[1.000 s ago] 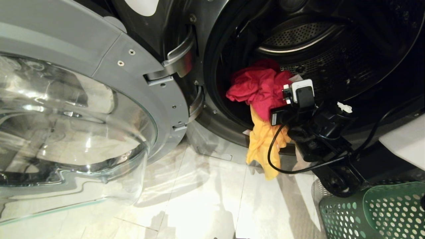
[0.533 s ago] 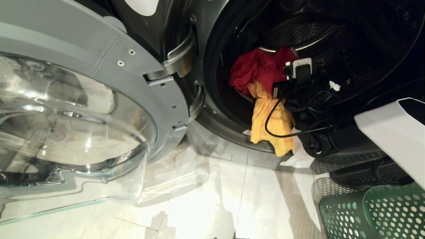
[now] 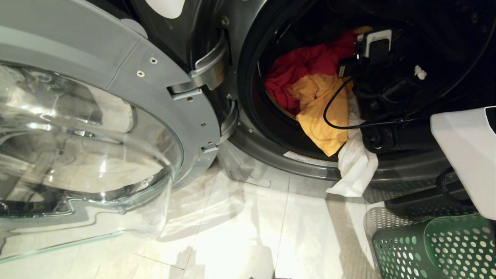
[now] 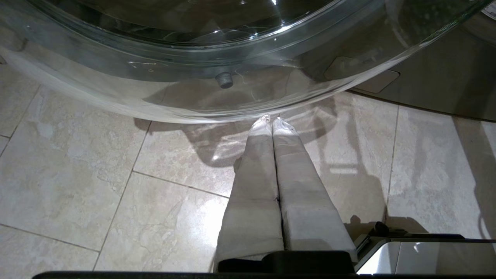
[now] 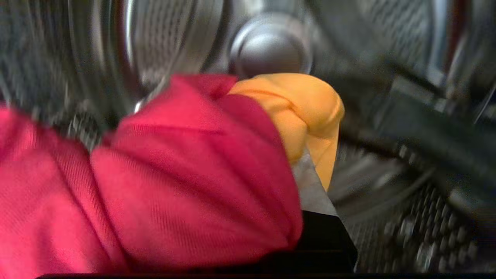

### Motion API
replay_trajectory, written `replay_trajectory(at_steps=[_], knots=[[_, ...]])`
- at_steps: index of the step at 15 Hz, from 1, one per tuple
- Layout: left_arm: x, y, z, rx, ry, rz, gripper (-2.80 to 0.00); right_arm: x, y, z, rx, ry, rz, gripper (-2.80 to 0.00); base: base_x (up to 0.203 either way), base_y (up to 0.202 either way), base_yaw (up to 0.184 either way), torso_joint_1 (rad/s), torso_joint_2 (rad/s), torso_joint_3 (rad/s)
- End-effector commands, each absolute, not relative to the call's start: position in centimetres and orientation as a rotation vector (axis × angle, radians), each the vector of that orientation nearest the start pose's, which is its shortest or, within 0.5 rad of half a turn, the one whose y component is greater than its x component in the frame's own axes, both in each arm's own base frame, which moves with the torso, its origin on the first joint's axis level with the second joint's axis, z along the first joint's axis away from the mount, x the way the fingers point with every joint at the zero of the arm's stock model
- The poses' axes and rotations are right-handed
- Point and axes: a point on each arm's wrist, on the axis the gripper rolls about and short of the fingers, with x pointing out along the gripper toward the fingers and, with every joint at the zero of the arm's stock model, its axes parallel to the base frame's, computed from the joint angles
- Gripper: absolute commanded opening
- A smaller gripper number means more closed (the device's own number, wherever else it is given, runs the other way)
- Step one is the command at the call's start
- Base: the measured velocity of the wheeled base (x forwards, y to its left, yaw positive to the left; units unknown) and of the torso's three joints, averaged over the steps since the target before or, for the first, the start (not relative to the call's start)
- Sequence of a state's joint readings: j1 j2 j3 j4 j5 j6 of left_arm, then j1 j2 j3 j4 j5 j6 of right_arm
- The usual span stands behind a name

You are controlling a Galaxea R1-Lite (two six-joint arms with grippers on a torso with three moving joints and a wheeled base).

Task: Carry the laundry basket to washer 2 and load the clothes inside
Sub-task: Place the clothes into the washing machine

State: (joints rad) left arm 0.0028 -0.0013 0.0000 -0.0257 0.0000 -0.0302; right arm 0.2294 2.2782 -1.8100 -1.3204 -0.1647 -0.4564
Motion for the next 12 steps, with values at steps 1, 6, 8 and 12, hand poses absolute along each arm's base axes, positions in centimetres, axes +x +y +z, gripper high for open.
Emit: replay_trajectory(at_steps=[1,6,8,12], knots=[[-2.2,0.0,7.6,-0.031,-0.018,0.003,-2.8,43.8,9.8,30.4,-0.258,-0.873,-0.142,-2.8,0.0,0.0,0.0,0.0,0.0,0.0],[-2.2,0.0,7.6,-0.031,-0.018,0.003,-2.8,43.6,9.6,32.3,-0.265,-0.939,-0.174,-2.8,0.0,0.0,0.0,0.0,0.0,0.0],[-2.2,0.0,7.6,-0.031,-0.018,0.003,-2.8,44.2,9.7,31.4,-0.273,-0.906,-0.166,-2.8,0.0,0.0,0.0,0.0,0.0,0.0],[-2.2,0.0,7.6,-0.031,-0.018,0.003,-2.8,45.3,10.2,30.2,-0.305,-0.788,-0.134,-2.8,0.0,0.0,0.0,0.0,0.0,0.0]])
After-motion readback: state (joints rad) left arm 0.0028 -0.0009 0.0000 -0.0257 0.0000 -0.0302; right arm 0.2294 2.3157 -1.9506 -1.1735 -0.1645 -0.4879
